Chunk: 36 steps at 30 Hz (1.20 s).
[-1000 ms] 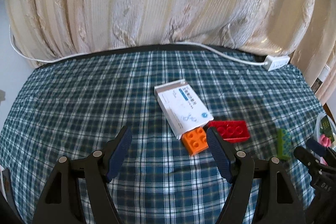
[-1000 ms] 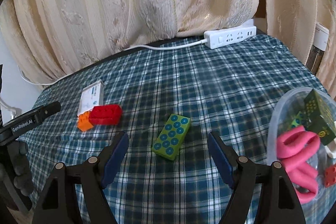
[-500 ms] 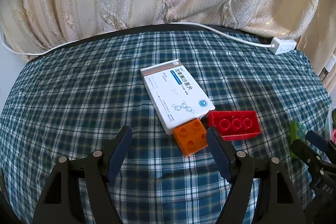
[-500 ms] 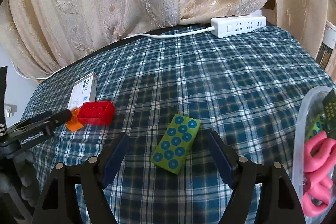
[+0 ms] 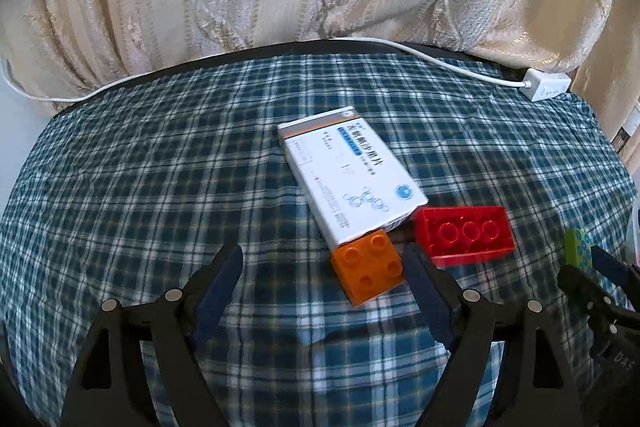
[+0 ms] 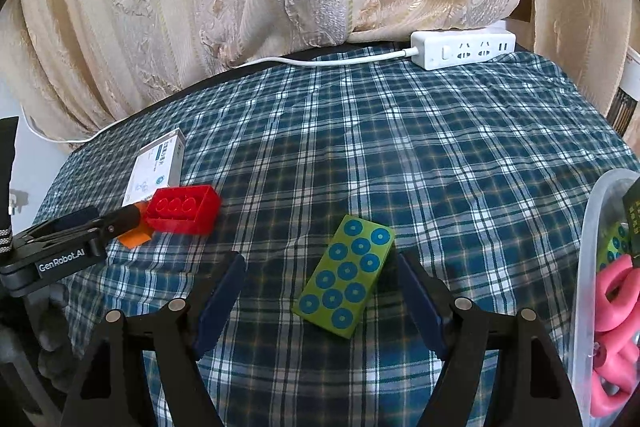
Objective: Organize objects
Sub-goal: 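Move both tools back to the blocks remaining on the tablecloth, then grasp the orange block with the left gripper while the right gripper grasps the blue-dotted green block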
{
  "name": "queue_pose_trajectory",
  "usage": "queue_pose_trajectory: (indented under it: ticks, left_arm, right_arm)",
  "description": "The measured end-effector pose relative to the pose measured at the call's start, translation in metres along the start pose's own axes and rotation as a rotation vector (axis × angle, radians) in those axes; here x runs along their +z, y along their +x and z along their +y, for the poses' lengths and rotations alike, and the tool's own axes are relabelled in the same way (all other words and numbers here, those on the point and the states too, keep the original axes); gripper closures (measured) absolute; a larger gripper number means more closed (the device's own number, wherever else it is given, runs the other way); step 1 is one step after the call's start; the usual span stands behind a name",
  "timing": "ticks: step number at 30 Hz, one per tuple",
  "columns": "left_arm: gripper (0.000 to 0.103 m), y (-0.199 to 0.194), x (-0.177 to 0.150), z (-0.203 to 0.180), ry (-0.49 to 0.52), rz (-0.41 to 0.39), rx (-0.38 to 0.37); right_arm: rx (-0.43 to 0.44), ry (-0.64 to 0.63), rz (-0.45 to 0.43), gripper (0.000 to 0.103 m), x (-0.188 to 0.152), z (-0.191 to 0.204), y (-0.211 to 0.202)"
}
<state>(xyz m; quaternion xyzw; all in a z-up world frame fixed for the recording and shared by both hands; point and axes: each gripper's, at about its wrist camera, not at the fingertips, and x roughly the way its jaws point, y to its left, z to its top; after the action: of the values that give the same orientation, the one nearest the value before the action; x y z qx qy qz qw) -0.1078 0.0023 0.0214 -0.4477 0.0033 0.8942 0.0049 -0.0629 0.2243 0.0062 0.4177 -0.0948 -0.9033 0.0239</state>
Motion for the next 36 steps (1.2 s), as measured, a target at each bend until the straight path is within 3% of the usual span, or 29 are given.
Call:
queue_pose_trajectory:
  ticks: [15,21,29,34,36]
  left_arm:
    - [0.020,-0.002,-0.006,0.003,-0.033,0.019,-0.032]
    - [0.021,0.011,-0.004,0.009,-0.039,0.034,0.002]
    - [0.053,0.012,-0.008,0.004,-0.007,0.036,-0.011]
    - [0.071,0.009,-0.010,0.000,0.017,0.038,-0.015]
    - [0.071,0.007,-0.011,0.000,0.017,0.041,-0.012]
  right_arm:
    - [0.013,-0.011,-0.014,0.023,-0.002,0.002,-0.001]
    - [0.016,-0.011,0.008,0.023,0.002,0.001,0.005]
    - [-0.021,-0.055,0.017,0.030,0.002,0.008,0.008]
    - [-0.055,-0.048,0.011,0.051,0.003,0.003,0.007]
    - [-0.063,-0.036,0.008,0.062,0.003,-0.001,0.005]
